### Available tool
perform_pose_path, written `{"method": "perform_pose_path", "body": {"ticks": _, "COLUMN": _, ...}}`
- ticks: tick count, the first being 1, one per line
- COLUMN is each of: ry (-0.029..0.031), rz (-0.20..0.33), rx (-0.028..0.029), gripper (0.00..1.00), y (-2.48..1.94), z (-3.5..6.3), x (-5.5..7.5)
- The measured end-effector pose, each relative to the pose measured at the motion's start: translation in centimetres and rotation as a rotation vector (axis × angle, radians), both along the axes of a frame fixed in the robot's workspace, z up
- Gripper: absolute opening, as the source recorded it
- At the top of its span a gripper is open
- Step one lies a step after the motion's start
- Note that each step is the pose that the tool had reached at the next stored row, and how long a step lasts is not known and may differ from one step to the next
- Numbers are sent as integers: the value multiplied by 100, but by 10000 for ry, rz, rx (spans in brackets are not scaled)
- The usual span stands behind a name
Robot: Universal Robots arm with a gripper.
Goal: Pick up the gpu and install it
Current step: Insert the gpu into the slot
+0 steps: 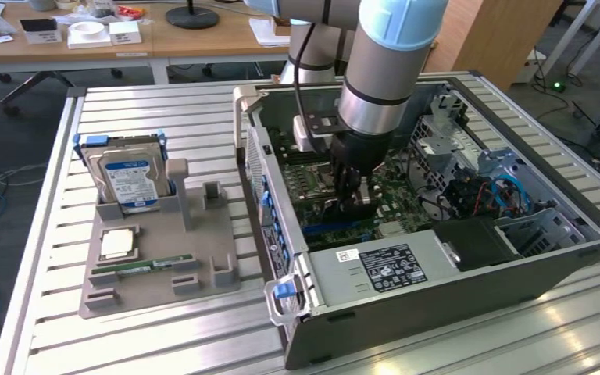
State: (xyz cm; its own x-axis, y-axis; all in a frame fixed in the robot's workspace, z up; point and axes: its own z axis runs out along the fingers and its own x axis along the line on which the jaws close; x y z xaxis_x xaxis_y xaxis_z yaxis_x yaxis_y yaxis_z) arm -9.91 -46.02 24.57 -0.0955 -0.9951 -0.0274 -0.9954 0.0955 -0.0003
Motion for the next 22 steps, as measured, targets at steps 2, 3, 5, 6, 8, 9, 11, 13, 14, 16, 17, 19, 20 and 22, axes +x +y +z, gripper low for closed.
{"method": "perform_pose_path", "body": {"ticks": 2, "ry": 1, "rz": 1, "rx": -2, "gripper": 27, "y": 0, "z": -8, "x": -1}}
{"method": "perform_pose_path", "body": {"ticks": 3, "ry": 2, "rz": 1, "rx": -3, "gripper": 27, "y": -1, "z": -9, "x": -1}}
{"method": "perform_pose_path", "body": {"ticks": 5, "ry": 3, "rz": 0, "rx": -5, "gripper": 27, "y": -1, "z": -12, "x": -1}}
{"method": "perform_pose_path", "body": {"ticks": 6, "ry": 3, "rz": 1, "rx": -6, "gripper": 27, "y": -1, "z": -14, "x": -1}}
{"method": "perform_pose_path", "body": {"ticks": 8, "ry": 2, "rz": 1, "rx": -3, "gripper": 27, "y": -1, "z": -16, "x": -1}}
{"method": "perform_pose_path", "body": {"ticks": 9, "ry": 1, "rz": 0, "rx": -2, "gripper": 27, "y": 0, "z": -16, "x": -1}}
{"method": "perform_pose_path", "body": {"ticks": 11, "ry": 1, "rz": 0, "rx": -1, "gripper": 27, "y": 0, "z": -16, "x": -1}}
{"method": "perform_pose_path", "body": {"ticks": 13, "ry": 1, "rz": 0, "rx": -2, "gripper": 27, "y": 0, "z": -16, "x": -1}}
{"method": "perform_pose_path", "body": {"ticks": 14, "ry": 1, "rz": 2, "rx": -2, "gripper": 27, "y": 0, "z": -17, "x": -1}}
{"method": "perform_pose_path", "body": {"ticks": 16, "ry": 1, "rz": 3, "rx": -3, "gripper": 27, "y": 0, "z": -20, "x": -1}}
{"method": "perform_pose_path", "body": {"ticks": 17, "ry": 2, "rz": 4, "rx": -4, "gripper": 27, "y": 0, "z": -21, "x": -1}}
{"method": "perform_pose_path", "body": {"ticks": 19, "ry": 2, "rz": 4, "rx": -3, "gripper": 27, "y": 0, "z": -21, "x": -1}}
{"method": "perform_pose_path", "body": {"ticks": 20, "ry": 2, "rz": 4, "rx": -3, "gripper": 27, "y": 0, "z": -22, "x": -1}}
{"method": "perform_pose_path", "body": {"ticks": 22, "ry": 1, "rz": 4, "rx": -2, "gripper": 27, "y": 0, "z": -22, "x": -1}}
